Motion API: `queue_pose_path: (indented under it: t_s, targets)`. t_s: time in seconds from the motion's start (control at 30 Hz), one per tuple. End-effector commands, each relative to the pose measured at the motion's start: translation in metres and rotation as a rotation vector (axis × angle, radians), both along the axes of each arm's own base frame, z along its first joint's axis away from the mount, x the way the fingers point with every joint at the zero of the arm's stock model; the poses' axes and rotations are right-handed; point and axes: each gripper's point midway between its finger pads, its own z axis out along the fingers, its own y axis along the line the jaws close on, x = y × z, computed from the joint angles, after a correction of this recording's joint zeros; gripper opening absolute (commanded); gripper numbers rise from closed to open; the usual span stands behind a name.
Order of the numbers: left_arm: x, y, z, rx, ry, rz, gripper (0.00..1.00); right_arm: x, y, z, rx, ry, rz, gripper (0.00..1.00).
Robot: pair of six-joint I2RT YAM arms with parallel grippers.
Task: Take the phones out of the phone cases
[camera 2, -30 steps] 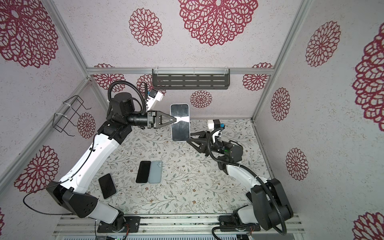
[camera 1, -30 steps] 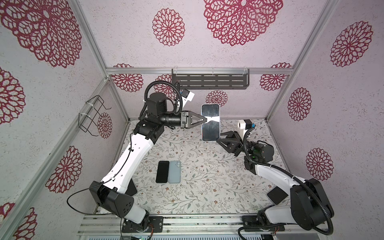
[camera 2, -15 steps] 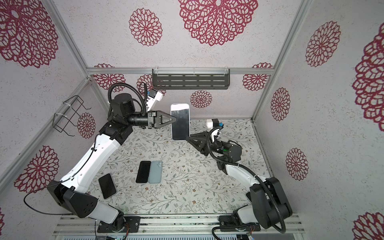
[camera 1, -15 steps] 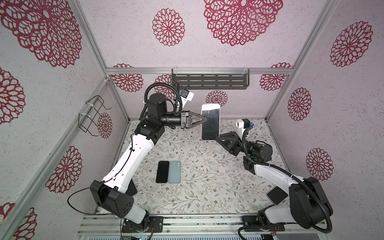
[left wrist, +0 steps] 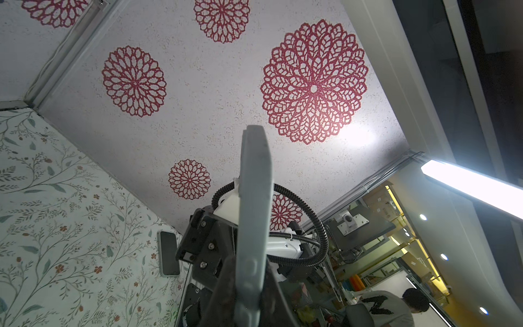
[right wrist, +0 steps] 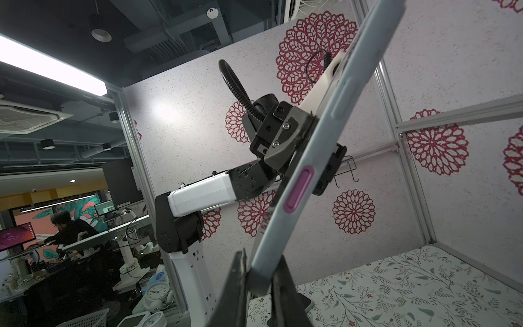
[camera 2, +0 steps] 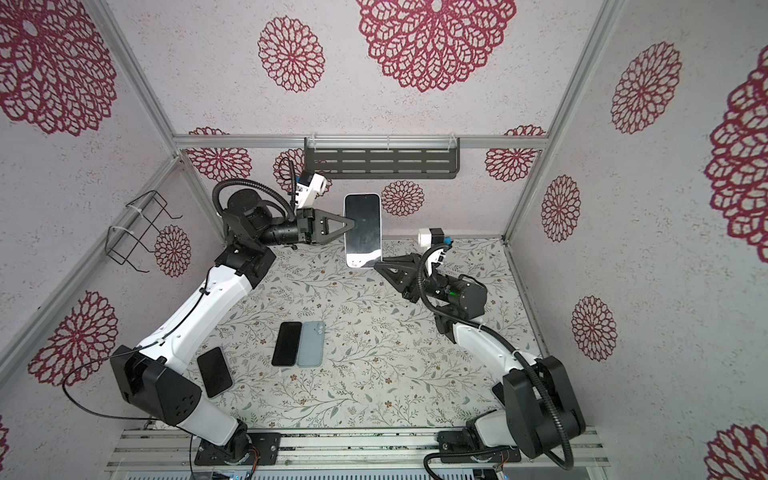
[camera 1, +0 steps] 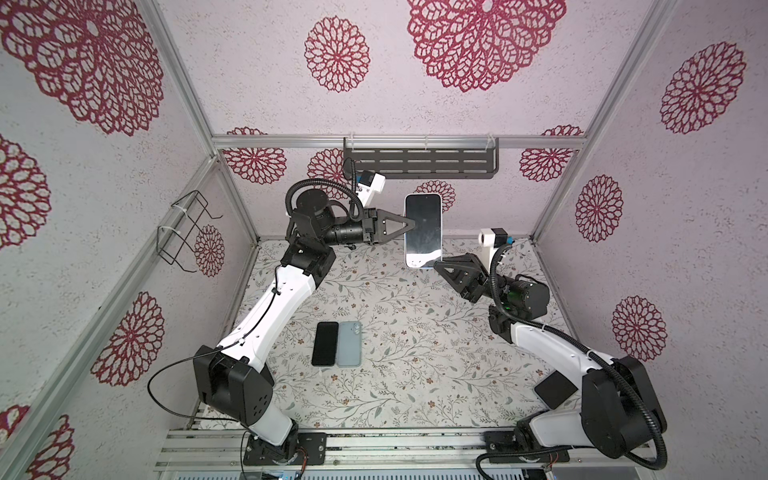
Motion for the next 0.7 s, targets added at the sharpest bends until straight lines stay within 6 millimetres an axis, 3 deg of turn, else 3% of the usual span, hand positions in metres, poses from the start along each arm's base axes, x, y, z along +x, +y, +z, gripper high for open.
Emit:
queue_pose_path:
  t_s: [0.0,0.37,0.67]
  targets:
    - [0.032,0.002,-0.011,-0.034,0.159,0.096,0.00,-0.051,-0.010,0.042,0.070,-0.382,-0.003,0.07]
    - [0.050,-0.005,-0.037,-0.023,0.244,0.120,0.00,-0.051,-0.010,0.053,0.087,-0.421,-0.013,0.16]
    - [0.057,-0.009,-0.041,-0.049,0.274,0.110,0.00,-0.056,-0.010,0.055,0.090,-0.446,-0.011,0.25]
